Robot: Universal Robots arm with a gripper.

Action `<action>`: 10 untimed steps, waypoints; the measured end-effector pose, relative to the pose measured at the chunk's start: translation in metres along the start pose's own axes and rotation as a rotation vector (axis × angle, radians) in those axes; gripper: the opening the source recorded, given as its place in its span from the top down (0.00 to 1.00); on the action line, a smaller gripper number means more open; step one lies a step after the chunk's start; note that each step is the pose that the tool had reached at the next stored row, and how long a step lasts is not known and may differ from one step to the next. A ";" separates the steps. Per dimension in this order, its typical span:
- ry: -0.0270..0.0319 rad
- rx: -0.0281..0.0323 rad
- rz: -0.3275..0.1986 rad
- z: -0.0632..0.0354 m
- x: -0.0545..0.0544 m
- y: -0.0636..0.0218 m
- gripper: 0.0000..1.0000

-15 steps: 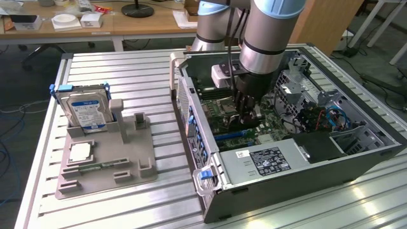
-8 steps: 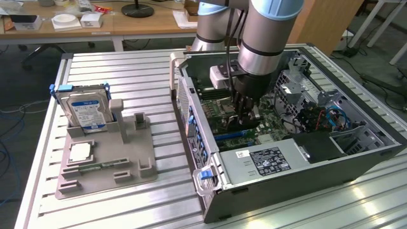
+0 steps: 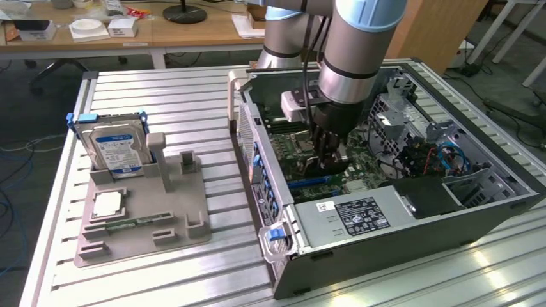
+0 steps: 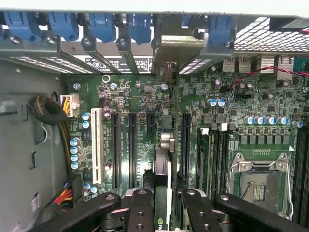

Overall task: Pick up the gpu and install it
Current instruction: 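Insert the gpu into the slot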

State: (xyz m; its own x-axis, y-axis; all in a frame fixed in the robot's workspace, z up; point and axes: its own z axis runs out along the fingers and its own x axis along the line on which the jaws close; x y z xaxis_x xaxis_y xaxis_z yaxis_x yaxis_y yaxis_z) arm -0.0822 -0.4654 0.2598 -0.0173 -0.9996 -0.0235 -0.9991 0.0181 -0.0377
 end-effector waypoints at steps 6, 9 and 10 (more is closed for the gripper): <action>-0.0001 0.0001 0.000 0.0035 0.000 0.0001 0.73; -0.0001 0.0000 0.000 0.0059 0.000 0.0002 0.73; 0.0000 0.0000 0.000 0.0068 0.000 0.0003 0.73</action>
State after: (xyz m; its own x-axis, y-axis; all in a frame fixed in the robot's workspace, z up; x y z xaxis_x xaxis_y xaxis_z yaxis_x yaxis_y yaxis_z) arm -0.0823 -0.4654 0.2530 -0.0173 -0.9996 -0.0235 -0.9991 0.0182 -0.0377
